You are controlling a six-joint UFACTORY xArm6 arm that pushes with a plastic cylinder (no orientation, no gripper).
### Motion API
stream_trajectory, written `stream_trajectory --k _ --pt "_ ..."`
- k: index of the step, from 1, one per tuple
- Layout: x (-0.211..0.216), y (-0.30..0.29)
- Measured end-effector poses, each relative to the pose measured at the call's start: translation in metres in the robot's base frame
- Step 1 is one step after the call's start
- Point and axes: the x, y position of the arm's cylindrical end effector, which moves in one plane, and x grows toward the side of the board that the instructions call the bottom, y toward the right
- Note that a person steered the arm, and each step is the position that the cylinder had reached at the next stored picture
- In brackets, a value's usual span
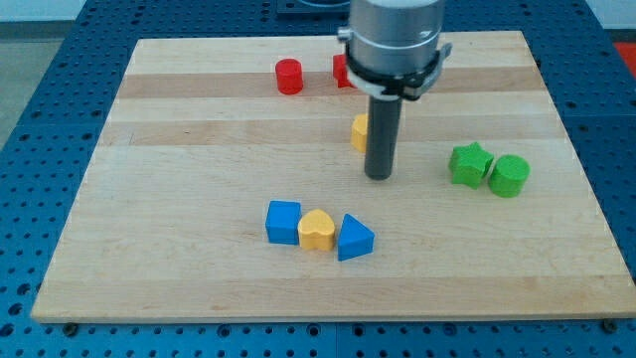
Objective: Push the yellow hexagon above the blue cube
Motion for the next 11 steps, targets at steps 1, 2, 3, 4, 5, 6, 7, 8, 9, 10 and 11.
stream_trajectory --k 1,2,3,4,5,6,7,8,9,10,11 --pt "-0.021 0.023" --pt "-0.050 0.025" --pt "-0.080 0.021" --pt "-0.081 0.020" --pt "-0.064 -0.008" --pt "-0.037 -0.057" --pt "-0.016 -0.097" --pt "0.005 -0.129" --pt "0.025 -0.154" --pt "0.034 -0.159" --pt "0.004 -0.159"
